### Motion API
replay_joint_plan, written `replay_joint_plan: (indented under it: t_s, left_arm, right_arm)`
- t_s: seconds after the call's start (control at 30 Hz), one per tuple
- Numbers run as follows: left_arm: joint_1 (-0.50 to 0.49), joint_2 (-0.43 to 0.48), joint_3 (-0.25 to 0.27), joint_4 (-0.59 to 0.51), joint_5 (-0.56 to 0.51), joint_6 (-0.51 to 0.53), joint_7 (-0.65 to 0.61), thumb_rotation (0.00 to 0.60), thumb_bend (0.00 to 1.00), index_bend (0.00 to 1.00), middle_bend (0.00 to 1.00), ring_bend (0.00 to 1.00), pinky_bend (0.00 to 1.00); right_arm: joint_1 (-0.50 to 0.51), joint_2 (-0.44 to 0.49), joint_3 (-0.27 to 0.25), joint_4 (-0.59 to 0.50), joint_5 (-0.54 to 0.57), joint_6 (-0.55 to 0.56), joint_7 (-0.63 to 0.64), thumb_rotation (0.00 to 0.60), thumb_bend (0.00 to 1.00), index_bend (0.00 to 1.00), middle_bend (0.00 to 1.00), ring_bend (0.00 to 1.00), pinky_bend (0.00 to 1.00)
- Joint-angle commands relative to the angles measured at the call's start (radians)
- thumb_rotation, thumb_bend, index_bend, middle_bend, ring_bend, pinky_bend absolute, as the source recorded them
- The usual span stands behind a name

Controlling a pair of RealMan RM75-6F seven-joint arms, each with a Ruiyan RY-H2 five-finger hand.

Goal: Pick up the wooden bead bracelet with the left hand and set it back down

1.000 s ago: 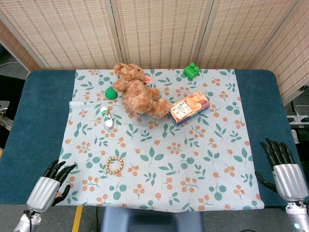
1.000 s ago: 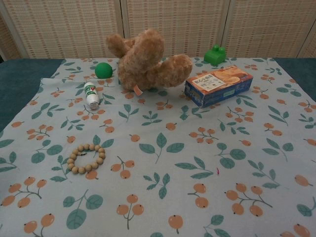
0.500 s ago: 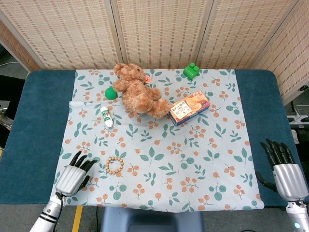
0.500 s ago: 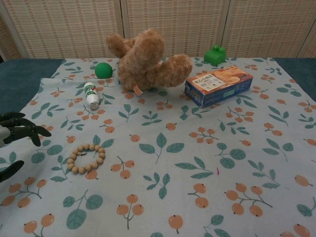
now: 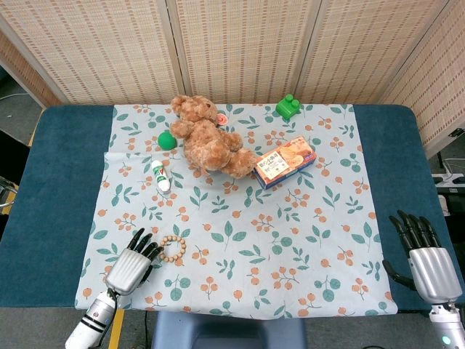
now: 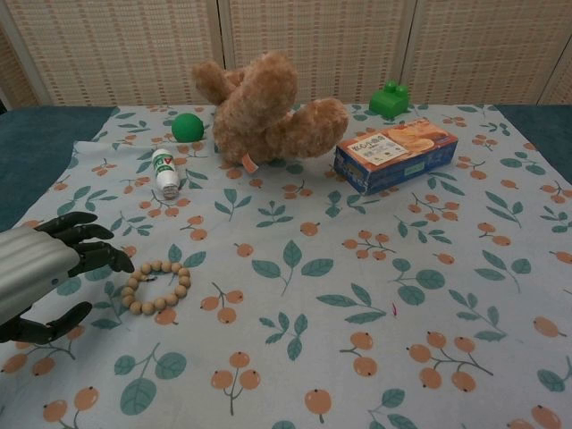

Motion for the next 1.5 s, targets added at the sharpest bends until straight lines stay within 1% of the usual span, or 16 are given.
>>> replay_joint_plan:
  t_s: [0.03, 0.13, 0.27, 0.53, 0.63, 0.67, 0.87, 1.0, 1.13, 1.23, 1.37, 1.5]
  left_arm:
    - [-0.011, -0.024, -0.005, 0.023, -0.012, -0.008, 0.029, 0.6, 0.52, 0.24, 0.32, 0.1, 0.02]
    - [-0.018, -0.039, -0.002, 0.042, -0.018, -0.017, 0.056, 0.6, 0.53, 0.26, 0.35, 0.1, 0.02]
    - [-0.028, -0.047, 0.008, 0.045, -0.022, -0.034, 0.106, 0.6, 0.52, 0.35, 0.39, 0.1, 0.01]
    - [-0.052, -0.059, 0.02, 0.056, -0.015, -0.051, 0.179, 0.6, 0.51, 0.38, 0.39, 0.1, 0.01]
    - [-0.058, -0.062, 0.025, 0.06, -0.018, -0.058, 0.191, 0.6, 0.51, 0.37, 0.39, 0.1, 0.01]
    - [-0.059, -0.064, 0.026, 0.061, -0.016, -0.055, 0.19, 0.6, 0.51, 0.34, 0.39, 0.1, 0.01]
    - [-0.065, -0.073, 0.032, 0.076, 0.027, -0.002, 0.162, 0.6, 0.5, 0.28, 0.38, 0.12, 0.01]
    - [-0.064, -0.077, 0.038, 0.076, 0.052, 0.032, 0.148, 0.6, 0.5, 0.28, 0.38, 0.12, 0.01]
    - [-0.069, -0.08, 0.048, 0.073, 0.059, 0.025, 0.154, 0.6, 0.5, 0.28, 0.38, 0.12, 0.01]
    - [-0.08, -0.087, 0.055, 0.079, 0.059, 0.006, 0.136, 0.6, 0.5, 0.28, 0.38, 0.12, 0.01]
    - [-0.089, -0.1, 0.047, 0.104, 0.042, -0.01, 0.102, 0.6, 0.51, 0.29, 0.32, 0.12, 0.0]
    - [-0.092, -0.103, 0.048, 0.115, 0.033, -0.015, 0.085, 0.6, 0.5, 0.3, 0.31, 0.11, 0.0]
  right_arm:
    - [0.0, 0.001, 0.0, 0.0, 0.001, 0.0, 0.001, 0.552, 0.24, 0.0, 0.0, 0.0, 0.0]
    - [0.0, 0.003, 0.001, 0.0, 0.004, -0.001, 0.004, 0.552, 0.24, 0.0, 0.0, 0.0, 0.0]
    - [-0.001, 0.004, 0.001, -0.001, 0.005, -0.002, 0.005, 0.55, 0.24, 0.0, 0.0, 0.0, 0.0]
    - [-0.003, 0.007, 0.0, -0.002, 0.002, 0.003, 0.012, 0.552, 0.24, 0.0, 0.0, 0.0, 0.0]
    - [-0.003, 0.008, -0.001, -0.002, 0.001, 0.003, 0.013, 0.552, 0.24, 0.0, 0.0, 0.0, 0.0]
    - [-0.003, 0.008, -0.001, -0.002, 0.001, 0.002, 0.013, 0.553, 0.24, 0.0, 0.0, 0.0, 0.0]
    - [-0.003, 0.01, -0.001, -0.005, 0.005, -0.002, 0.011, 0.552, 0.24, 0.0, 0.0, 0.0, 0.0]
    - [-0.003, 0.012, -0.003, -0.008, 0.006, -0.006, 0.01, 0.551, 0.24, 0.0, 0.0, 0.0, 0.0]
    - [-0.005, 0.014, -0.003, -0.01, 0.005, -0.001, 0.013, 0.551, 0.24, 0.0, 0.0, 0.0, 0.0]
    - [-0.007, 0.015, -0.003, -0.011, 0.003, 0.003, 0.015, 0.552, 0.24, 0.0, 0.0, 0.0, 0.0]
    - [-0.009, 0.016, -0.005, -0.01, 0.001, 0.004, 0.016, 0.551, 0.24, 0.0, 0.0, 0.0, 0.0]
    - [-0.009, 0.018, -0.004, -0.01, 0.005, 0.002, 0.016, 0.551, 0.24, 0.0, 0.0, 0.0, 0.0]
